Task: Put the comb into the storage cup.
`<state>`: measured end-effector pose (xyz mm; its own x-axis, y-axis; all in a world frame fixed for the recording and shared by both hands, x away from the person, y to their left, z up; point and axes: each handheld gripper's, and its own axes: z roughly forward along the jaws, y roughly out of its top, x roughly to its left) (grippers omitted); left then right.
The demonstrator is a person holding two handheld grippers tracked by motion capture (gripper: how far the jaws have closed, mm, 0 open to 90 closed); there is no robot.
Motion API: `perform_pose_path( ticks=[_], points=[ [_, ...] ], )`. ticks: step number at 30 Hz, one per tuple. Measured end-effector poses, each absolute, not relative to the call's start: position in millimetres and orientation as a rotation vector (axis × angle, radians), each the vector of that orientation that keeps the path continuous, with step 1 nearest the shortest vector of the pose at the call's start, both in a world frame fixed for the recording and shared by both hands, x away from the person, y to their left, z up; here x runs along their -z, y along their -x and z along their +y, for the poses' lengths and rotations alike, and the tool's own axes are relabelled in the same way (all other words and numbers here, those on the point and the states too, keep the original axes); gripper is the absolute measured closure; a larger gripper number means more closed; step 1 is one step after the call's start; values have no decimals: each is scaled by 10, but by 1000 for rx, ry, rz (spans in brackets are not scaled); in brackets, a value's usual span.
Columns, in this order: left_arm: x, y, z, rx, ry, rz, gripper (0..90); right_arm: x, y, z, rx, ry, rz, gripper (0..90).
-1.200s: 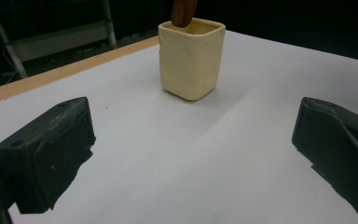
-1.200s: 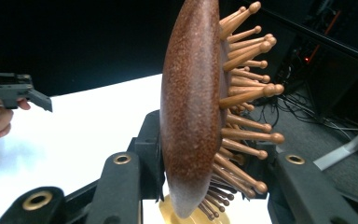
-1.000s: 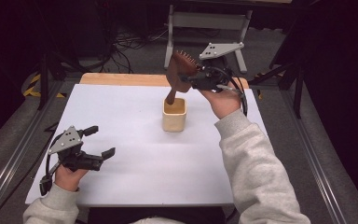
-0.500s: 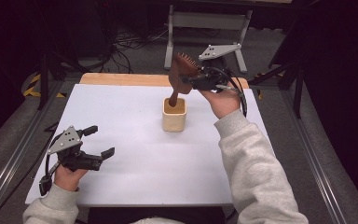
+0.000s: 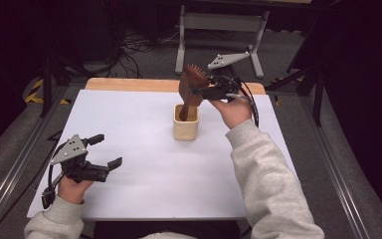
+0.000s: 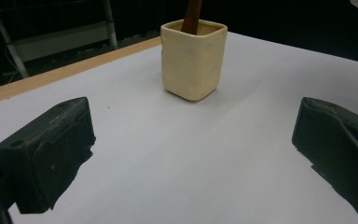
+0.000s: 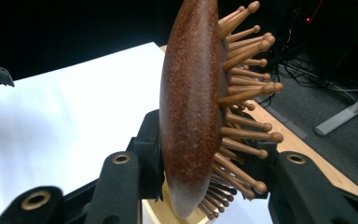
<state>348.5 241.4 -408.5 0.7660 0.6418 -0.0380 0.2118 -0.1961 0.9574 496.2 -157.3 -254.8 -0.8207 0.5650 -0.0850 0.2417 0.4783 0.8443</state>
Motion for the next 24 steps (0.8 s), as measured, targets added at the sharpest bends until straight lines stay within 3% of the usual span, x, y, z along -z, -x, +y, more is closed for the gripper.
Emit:
perform_pose_path(
  ticks=[24],
  points=[
    [4097, -3492, 2400, -439, -1771, 668, 0, 2802, -5069, -1502, -1254, -731, 2467, 580]
  ],
)
